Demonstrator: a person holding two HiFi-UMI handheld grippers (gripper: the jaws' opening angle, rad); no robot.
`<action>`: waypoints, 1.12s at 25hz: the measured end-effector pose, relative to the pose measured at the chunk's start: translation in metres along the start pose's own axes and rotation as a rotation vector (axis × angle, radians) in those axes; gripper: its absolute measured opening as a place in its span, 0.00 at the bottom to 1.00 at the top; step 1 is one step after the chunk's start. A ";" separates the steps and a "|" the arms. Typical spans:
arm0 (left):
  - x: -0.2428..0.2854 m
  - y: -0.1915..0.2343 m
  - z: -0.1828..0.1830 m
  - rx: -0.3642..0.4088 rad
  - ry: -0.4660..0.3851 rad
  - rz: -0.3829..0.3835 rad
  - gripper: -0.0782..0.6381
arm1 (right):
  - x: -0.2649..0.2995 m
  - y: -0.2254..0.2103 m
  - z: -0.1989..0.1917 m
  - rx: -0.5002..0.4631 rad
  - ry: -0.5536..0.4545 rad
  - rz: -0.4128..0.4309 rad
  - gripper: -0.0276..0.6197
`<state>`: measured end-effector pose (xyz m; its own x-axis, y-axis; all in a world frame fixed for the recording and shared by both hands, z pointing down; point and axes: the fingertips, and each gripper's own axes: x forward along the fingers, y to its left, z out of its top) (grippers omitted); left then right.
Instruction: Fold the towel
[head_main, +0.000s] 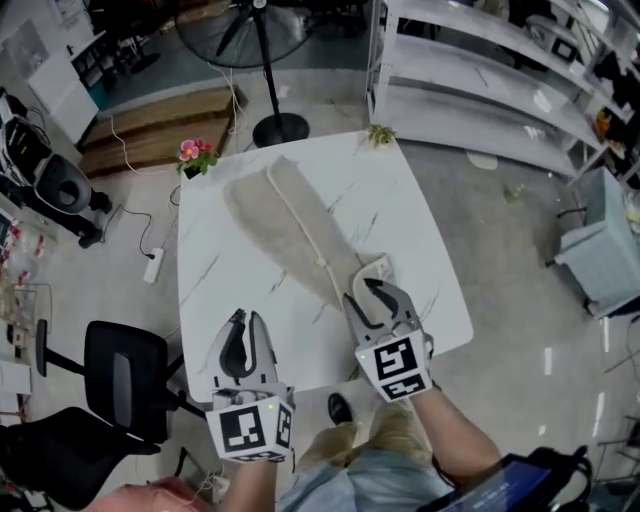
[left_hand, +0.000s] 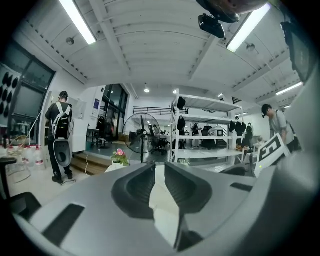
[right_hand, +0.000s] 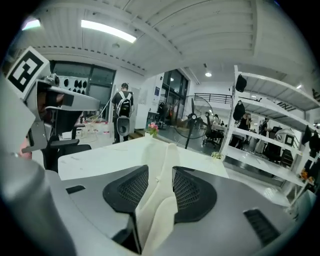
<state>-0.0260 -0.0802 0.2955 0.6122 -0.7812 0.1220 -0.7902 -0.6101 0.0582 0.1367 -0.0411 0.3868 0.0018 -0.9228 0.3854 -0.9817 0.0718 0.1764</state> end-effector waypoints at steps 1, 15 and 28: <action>0.003 0.002 -0.008 -0.003 0.016 0.004 0.19 | 0.007 0.000 -0.012 -0.002 0.025 0.000 0.29; 0.004 0.012 -0.074 -0.006 0.149 0.065 0.20 | 0.043 -0.001 -0.127 0.056 0.253 0.004 0.14; 0.008 -0.019 -0.054 0.032 0.137 0.048 0.20 | 0.001 -0.077 -0.109 0.236 0.143 -0.088 0.08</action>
<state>-0.0072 -0.0680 0.3489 0.5623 -0.7856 0.2583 -0.8157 -0.5782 0.0173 0.2327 -0.0067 0.4724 0.0993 -0.8578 0.5043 -0.9937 -0.1118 0.0057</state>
